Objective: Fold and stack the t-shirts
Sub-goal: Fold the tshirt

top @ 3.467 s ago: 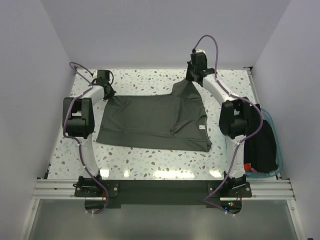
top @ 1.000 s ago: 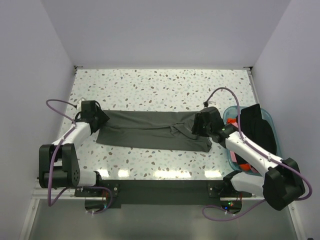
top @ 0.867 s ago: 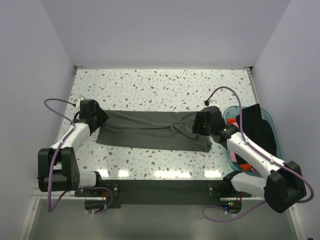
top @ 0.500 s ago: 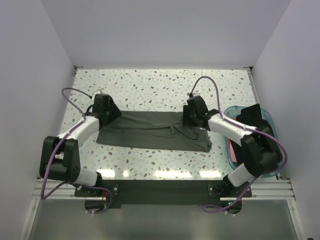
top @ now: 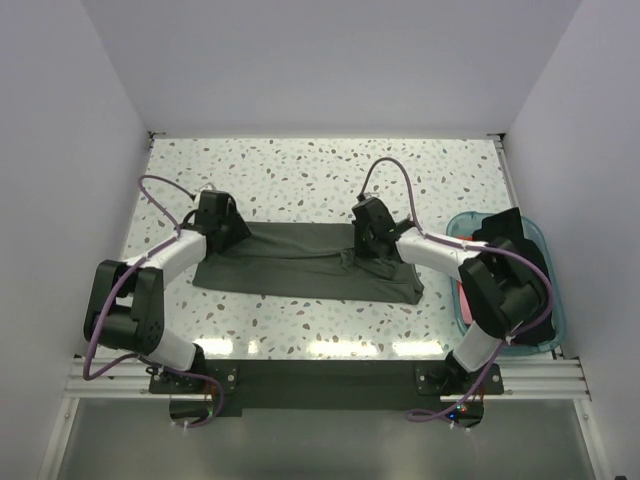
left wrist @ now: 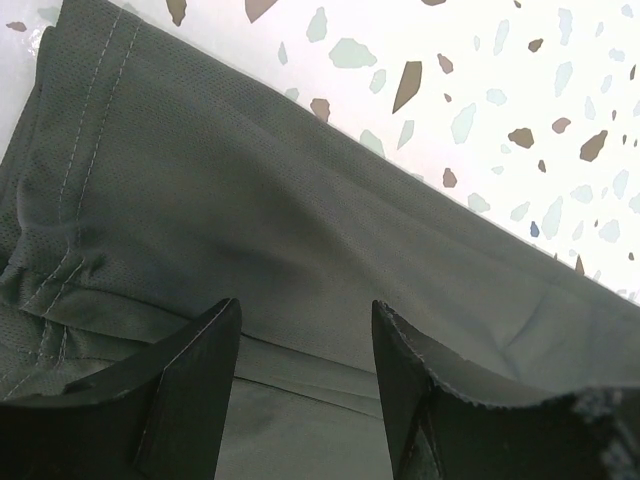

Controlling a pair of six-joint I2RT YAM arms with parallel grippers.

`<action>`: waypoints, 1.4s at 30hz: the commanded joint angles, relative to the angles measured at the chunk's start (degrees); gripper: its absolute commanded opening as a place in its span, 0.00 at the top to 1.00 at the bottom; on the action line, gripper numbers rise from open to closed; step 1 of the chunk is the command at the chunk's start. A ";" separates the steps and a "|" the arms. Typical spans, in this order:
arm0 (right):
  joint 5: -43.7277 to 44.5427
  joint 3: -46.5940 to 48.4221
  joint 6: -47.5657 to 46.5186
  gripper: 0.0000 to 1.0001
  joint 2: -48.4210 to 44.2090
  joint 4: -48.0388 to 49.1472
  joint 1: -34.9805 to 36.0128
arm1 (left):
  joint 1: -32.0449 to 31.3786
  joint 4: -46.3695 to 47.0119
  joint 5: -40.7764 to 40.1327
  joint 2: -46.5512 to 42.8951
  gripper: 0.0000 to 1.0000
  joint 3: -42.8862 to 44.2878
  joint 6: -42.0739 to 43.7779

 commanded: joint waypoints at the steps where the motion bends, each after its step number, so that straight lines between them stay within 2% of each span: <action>1: 2.81 0.03 2.38 0.94 -2.06 2.22 1.44 | -0.31 2.00 -0.31 -0.10 0.41 1.60 1.91; 2: 3.16 -0.32 2.73 0.99 -2.68 2.05 1.97 | -0.31 2.00 -0.22 -0.19 0.41 1.33 1.91; 3: 3.33 -0.76 3.26 1.00 -3.21 1.96 2.23 | -0.31 1.91 -0.22 -0.45 0.41 1.16 2.09; 12: 4.65 -5.77 5.02 1.00 -10.94 2.05 6.72 | -0.31 2.00 -0.13 -1.77 0.41 -0.07 1.82; 20: 5.79 -6.57 6.25 1.00 -7.70 3.63 12.25 | -0.31 2.26 0.31 -1.42 0.42 -0.86 1.65; 21: 6.15 -6.39 6.08 0.97 -6.57 3.54 12.60 | -0.31 2.26 0.39 -1.42 0.42 -0.86 1.73; 22: 6.93 -6.04 5.99 0.84 -6.03 3.02 12.87 | -0.31 2.18 0.31 -1.51 0.42 -0.95 1.74; 26: 10.17 -5.25 4.67 0.60 -7.87 1.00 12.87 | -0.31 1.91 0.31 -2.04 0.42 -0.87 2.00; 27: 10.97 -4.81 4.06 0.57 -8.39 0.21 12.96 | -0.31 1.82 0.31 -2.21 0.42 -0.86 2.09; 33: 19.33 -0.42 1.51 0.53 -10.86 -6.74 12.35 | -0.31 1.56 0.66 -2.30 0.42 -0.25 2.35; 38: 19.16 1.96 1.15 0.53 -6.74 -7.97 9.71 | -0.39 -0.19 -1.01 -2.30 0.43 0.63 1.47; 42: 18.72 2.92 0.98 0.53 -3.05 -6.83 9.18 | -0.39 -4.06 -6.35 -1.78 0.50 1.86 -1.07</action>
